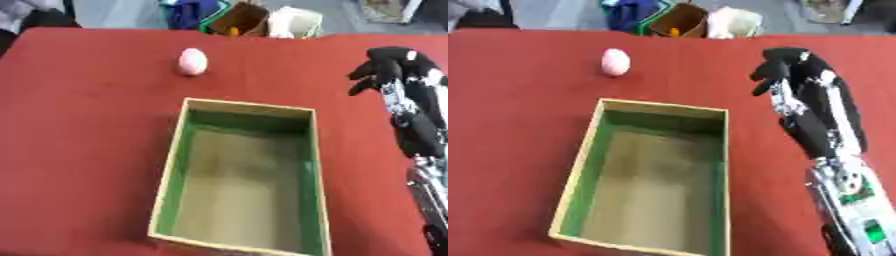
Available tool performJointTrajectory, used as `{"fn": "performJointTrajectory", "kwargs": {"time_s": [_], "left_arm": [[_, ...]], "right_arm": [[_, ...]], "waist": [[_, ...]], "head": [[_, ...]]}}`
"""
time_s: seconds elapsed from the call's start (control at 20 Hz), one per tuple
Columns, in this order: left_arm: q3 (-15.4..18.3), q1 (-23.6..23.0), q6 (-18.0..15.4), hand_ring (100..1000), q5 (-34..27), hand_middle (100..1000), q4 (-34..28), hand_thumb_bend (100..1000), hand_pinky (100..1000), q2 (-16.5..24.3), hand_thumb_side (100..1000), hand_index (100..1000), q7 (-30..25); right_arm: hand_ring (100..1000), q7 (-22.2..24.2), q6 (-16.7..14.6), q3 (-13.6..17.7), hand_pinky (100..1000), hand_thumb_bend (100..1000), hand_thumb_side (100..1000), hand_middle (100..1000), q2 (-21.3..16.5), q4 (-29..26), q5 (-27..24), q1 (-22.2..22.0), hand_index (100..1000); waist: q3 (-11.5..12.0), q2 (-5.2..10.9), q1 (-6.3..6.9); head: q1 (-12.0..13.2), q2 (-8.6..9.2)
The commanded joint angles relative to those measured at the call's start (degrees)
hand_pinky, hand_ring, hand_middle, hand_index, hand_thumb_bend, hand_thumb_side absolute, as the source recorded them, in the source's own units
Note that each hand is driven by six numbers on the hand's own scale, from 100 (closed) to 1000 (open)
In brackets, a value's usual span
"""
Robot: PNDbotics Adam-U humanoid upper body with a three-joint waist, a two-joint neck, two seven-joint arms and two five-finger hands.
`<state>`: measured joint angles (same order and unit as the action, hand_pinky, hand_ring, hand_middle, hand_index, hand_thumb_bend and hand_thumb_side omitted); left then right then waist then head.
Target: Pick up objects on the table and place them in the box.
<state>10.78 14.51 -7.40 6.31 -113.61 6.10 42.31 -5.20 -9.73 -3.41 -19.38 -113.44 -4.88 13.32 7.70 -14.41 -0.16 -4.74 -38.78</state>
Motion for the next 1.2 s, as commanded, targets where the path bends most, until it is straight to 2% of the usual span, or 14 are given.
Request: {"fn": "performJointTrajectory", "kwargs": {"time_s": [0.05,0.35,0.85,1.05,1.2], "left_arm": [[0.4,0.3,0.0,360,0.2,402,-1.0,100,433,1.4,790,497,-0.1],[0.4,0.4,-0.1,360,0.4,402,-1.0,100,432,1.3,793,499,-0.1],[0.5,0.6,0.0,361,0.4,404,-1.0,100,433,1.4,790,503,0.0],[0.1,1.4,1.0,373,0.2,417,-1.0,100,435,3.0,787,510,-0.1],[-0.6,4.5,3.2,399,0.6,450,0.2,153,442,5.8,795,541,-1.0]], "right_arm": [[600,0.1,-0.2,0.6,487,100,486,544,-0.8,-1.1,-0.7,0.4,710],[601,0.2,0.0,0.9,488,100,497,545,-0.6,-1.1,-1.0,0.3,711],[601,0.2,-0.4,1.1,488,100,490,544,-0.9,-1.1,-1.1,0.5,711],[601,0.1,-0.4,1.1,488,100,489,543,-0.9,-1.1,-1.0,0.3,710],[601,0.2,-0.1,1.0,487,100,488,542,-0.8,-1.1,-0.9,-0.1,710]], "waist": [[-0.1,1.22,-0.02],[-0.2,1.75,-0.1],[-0.3,1.69,-0.08],[-0.2,1.63,0.1],[0.5,1.83,-0.08]], "head": [[0.0,-0.61],[0.0,-1.1],[-0.6,-0.29],[-1.6,-0.45],[-2.9,-1.08]]}}
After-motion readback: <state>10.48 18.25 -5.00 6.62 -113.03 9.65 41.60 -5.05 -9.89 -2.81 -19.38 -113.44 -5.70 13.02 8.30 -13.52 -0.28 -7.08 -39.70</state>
